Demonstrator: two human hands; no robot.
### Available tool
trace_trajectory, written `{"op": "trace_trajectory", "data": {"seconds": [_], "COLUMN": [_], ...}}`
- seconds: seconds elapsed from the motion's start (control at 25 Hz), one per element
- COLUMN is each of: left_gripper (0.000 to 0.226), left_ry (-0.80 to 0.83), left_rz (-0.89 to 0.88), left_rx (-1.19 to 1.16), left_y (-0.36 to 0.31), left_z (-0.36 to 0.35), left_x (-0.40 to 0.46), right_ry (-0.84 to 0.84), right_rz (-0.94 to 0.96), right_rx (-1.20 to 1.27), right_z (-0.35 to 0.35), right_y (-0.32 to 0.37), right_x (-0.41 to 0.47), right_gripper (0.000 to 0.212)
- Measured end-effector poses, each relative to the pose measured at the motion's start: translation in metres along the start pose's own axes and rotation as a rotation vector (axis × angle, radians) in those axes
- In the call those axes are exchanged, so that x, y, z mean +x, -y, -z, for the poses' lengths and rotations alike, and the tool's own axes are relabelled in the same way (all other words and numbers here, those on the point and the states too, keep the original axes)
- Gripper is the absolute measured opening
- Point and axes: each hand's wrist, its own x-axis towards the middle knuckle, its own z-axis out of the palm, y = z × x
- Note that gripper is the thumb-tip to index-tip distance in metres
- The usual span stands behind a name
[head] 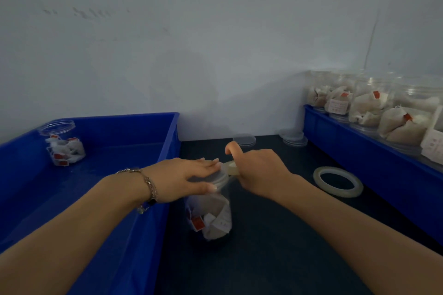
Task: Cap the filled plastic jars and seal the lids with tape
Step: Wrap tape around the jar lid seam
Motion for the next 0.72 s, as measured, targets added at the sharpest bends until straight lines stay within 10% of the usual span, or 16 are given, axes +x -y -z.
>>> {"op": "trace_trajectory", "data": {"seconds": [0.32, 0.56, 0.72], "left_gripper": [0.055, 0.061, 0.062], "left_ry": [-0.028, 0.095, -0.041], "left_rz": [-0.023, 0.011, 0.010], "left_rx": [-0.169, -0.050, -0.111], "left_y": [-0.001, 0.011, 0.000], "left_z": [-0.001, 0.008, 0.008], "left_x": [0.003, -0.011, -0.014], "right_ry": [0.055, 0.446, 0.306], "right_rz": [-0.174, -0.136, -0.118], "right_rx": [0.171, 0.979, 1.101], "right_z": [-0.012, -0.010, -0.004], "right_y": [0.027, 0.022, 0.008], "right_x": [0.004, -0.012, -0.026], "right_gripper": [0.042, 0.082, 0.083]}}
